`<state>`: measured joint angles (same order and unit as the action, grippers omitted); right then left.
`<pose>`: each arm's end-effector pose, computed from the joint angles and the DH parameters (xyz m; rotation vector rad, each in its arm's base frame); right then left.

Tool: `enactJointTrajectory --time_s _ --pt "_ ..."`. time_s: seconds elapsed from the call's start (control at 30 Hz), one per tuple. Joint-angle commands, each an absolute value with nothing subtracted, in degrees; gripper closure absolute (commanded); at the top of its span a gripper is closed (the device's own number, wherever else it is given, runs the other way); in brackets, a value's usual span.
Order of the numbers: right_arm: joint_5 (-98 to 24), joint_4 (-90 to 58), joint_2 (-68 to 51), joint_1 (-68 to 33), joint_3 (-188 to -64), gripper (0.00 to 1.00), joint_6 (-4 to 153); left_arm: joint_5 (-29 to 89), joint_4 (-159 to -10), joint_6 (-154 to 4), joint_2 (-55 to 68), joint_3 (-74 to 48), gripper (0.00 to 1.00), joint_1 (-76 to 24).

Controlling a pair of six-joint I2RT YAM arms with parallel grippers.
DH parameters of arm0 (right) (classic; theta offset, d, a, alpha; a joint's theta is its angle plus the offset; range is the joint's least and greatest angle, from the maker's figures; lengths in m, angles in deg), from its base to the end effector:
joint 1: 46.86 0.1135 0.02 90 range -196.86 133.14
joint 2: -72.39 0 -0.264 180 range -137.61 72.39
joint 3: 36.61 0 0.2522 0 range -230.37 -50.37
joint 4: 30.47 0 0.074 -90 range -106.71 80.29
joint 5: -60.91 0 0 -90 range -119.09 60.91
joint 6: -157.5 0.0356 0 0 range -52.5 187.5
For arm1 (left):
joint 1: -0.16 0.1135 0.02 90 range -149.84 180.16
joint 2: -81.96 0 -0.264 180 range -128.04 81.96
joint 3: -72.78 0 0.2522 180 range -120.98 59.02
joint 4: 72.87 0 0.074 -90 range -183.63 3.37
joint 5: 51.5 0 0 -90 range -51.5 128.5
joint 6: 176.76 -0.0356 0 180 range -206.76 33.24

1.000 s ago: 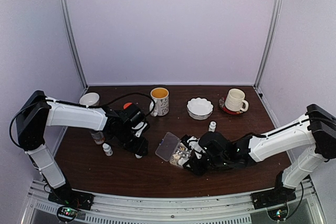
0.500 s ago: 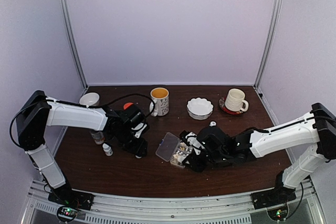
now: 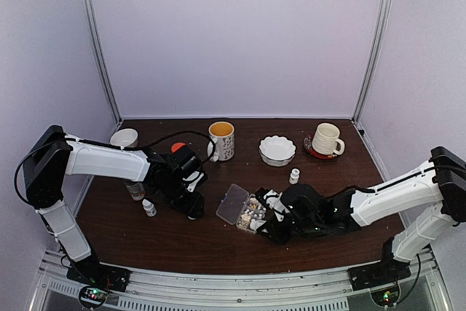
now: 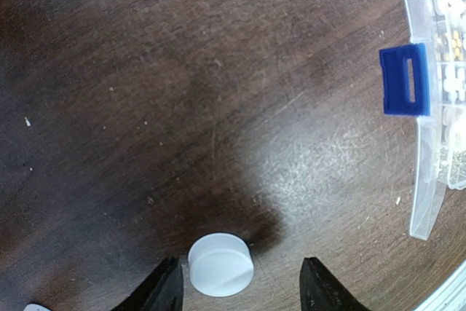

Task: Sort the pills into containers
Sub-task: Pour the pill into the compartment of the pill container.

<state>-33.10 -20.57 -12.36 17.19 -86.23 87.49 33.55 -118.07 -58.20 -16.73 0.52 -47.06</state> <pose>0.1201 0.2524 0.1538 -0.9706 2.3023 0.7572 0.2152 -0.2371 0.1583 0.4929 2.8741 -0.3890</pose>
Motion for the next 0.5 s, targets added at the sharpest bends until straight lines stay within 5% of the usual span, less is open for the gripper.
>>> enactJointTrajectory --time_s 0.0,0.47 --pt "-33.02 -28.12 -12.65 17.52 -83.79 1.0 88.77 33.05 -117.15 -58.85 -17.1 -0.05 0.42 -46.85" --pt "-35.4 -52.79 -10.46 15.95 -71.41 1.0 92.27 32.56 -117.14 -59.25 -17.04 -0.13 0.33 -47.2"
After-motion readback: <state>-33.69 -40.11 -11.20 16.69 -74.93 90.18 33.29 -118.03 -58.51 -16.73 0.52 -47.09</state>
